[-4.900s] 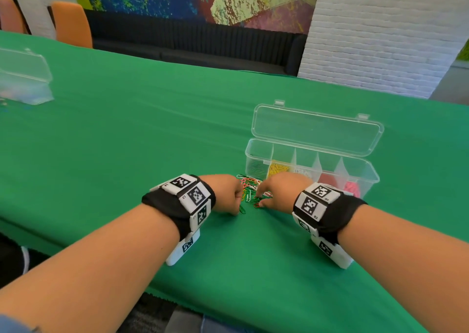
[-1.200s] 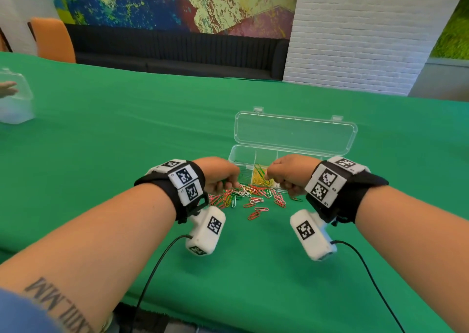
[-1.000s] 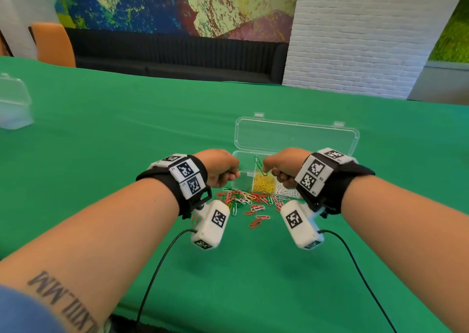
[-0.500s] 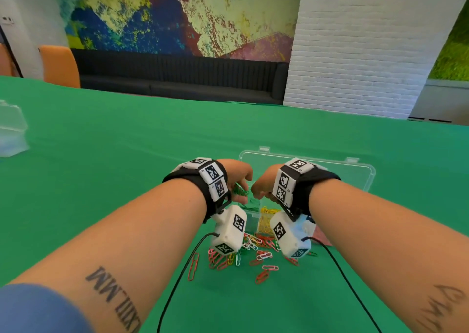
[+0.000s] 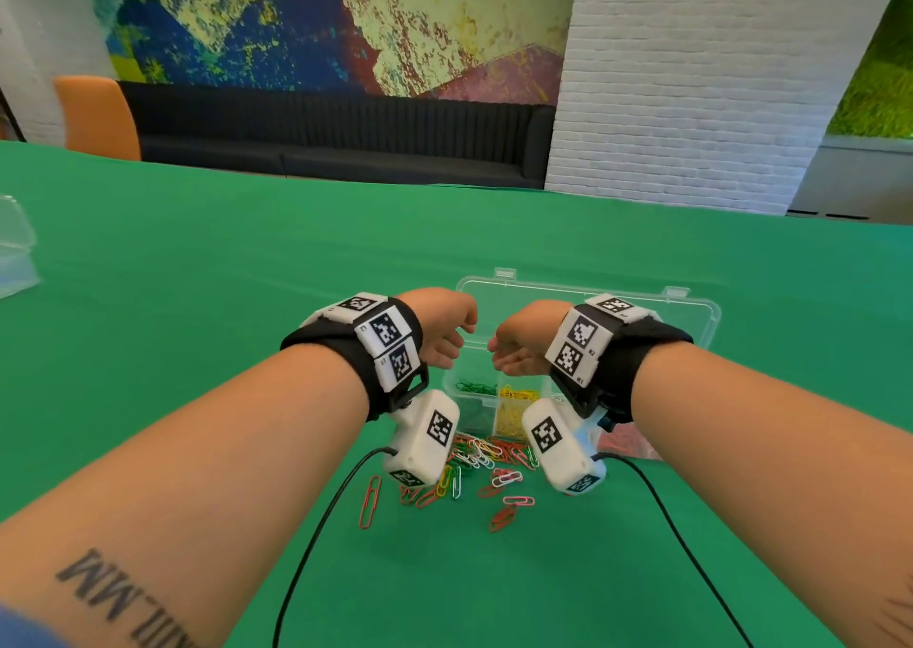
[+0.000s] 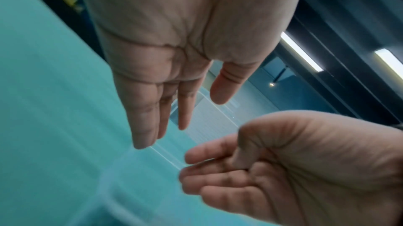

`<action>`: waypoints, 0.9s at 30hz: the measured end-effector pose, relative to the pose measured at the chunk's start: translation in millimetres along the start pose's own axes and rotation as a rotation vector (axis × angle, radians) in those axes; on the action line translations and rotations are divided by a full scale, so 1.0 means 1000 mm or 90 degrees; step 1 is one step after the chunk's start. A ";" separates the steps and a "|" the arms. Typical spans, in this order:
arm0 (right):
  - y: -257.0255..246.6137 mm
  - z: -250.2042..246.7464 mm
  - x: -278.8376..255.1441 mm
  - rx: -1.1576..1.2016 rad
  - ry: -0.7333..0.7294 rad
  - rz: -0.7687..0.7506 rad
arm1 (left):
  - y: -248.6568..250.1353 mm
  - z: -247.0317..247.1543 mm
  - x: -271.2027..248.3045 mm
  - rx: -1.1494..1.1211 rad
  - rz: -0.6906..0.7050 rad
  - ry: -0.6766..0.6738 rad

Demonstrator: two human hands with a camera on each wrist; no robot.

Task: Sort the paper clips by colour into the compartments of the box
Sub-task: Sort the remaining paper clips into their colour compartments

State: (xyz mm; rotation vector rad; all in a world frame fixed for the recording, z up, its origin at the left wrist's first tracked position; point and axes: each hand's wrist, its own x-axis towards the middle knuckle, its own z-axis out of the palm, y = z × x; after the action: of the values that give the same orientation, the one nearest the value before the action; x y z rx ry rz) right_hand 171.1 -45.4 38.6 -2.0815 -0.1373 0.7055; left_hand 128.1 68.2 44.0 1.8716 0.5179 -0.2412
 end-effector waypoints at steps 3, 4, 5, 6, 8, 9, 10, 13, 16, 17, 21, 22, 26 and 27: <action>0.007 -0.005 -0.015 -0.043 0.006 0.004 | -0.011 -0.002 -0.009 0.096 0.061 0.042; 0.009 -0.006 -0.023 -0.059 0.013 -0.022 | -0.016 -0.002 -0.014 0.140 0.081 0.046; 0.013 -0.009 -0.030 -0.068 0.026 -0.061 | -0.021 -0.003 -0.019 0.186 0.101 0.044; 0.018 -0.011 -0.038 -0.087 0.046 -0.108 | -0.027 -0.005 -0.025 0.234 0.119 0.041; 0.032 -0.012 -0.053 -0.164 0.066 -0.192 | -0.041 -0.008 -0.039 0.334 0.142 0.038; 0.040 -0.012 -0.061 -0.213 0.058 -0.222 | -0.048 -0.009 -0.045 0.381 0.142 0.038; 0.048 -0.009 -0.069 -0.267 0.042 -0.238 | -0.055 -0.010 -0.050 0.423 0.138 0.039; 0.070 -0.004 -0.083 -0.428 0.011 -0.229 | -0.076 -0.010 -0.060 0.542 0.100 0.026; 0.093 -0.001 -0.082 -0.558 0.031 -0.192 | -0.092 -0.006 -0.064 0.617 0.075 0.024; 0.099 -0.001 -0.080 -0.591 0.047 -0.179 | -0.096 -0.004 -0.064 0.632 0.072 0.027; 0.112 -0.002 -0.072 -0.644 0.077 -0.119 | -0.101 0.003 -0.065 0.639 0.064 0.035; 0.113 -0.002 -0.071 -0.648 0.078 -0.107 | -0.101 0.005 -0.064 0.645 0.063 0.035; 0.115 -0.002 -0.066 -0.658 0.062 -0.105 | -0.098 0.011 -0.059 0.683 0.055 0.030; 0.115 0.000 -0.065 -0.658 0.049 -0.113 | -0.098 0.012 -0.057 0.688 0.053 0.025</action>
State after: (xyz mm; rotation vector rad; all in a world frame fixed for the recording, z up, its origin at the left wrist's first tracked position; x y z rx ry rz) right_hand 98.2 -135.0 -24.6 -3.0057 -0.7641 0.4732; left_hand 33.4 71.5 -19.3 2.9397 0.3453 -0.4925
